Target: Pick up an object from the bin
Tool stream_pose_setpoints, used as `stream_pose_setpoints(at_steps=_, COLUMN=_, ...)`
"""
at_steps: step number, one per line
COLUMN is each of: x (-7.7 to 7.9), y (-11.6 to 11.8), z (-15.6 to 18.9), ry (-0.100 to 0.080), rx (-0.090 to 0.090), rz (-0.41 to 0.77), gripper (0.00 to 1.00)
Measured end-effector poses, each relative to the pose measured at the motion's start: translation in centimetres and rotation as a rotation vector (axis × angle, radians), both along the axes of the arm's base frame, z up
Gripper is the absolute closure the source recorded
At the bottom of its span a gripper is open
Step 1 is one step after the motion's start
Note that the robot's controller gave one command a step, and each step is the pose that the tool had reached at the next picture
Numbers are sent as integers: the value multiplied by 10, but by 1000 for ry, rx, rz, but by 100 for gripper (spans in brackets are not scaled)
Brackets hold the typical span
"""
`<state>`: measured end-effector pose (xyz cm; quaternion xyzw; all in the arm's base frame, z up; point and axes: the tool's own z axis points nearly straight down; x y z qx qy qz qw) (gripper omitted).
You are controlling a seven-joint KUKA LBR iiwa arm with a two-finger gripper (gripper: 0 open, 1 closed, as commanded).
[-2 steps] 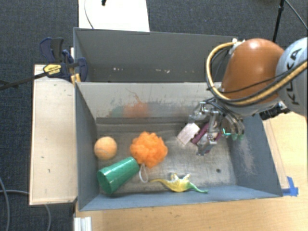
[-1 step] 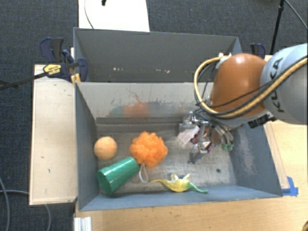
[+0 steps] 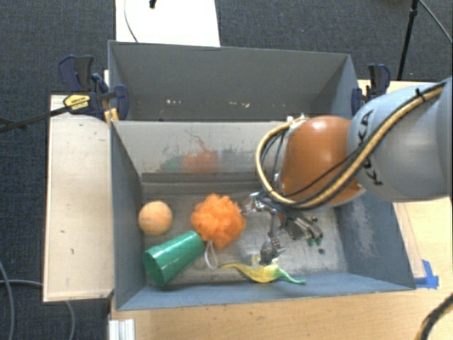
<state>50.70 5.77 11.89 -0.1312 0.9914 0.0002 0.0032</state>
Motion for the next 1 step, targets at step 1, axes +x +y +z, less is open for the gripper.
stream_pose_setpoints(at_steps=1, x=85, y=-26, z=-43, ry=-5, rx=4, rz=-173, gripper=100)
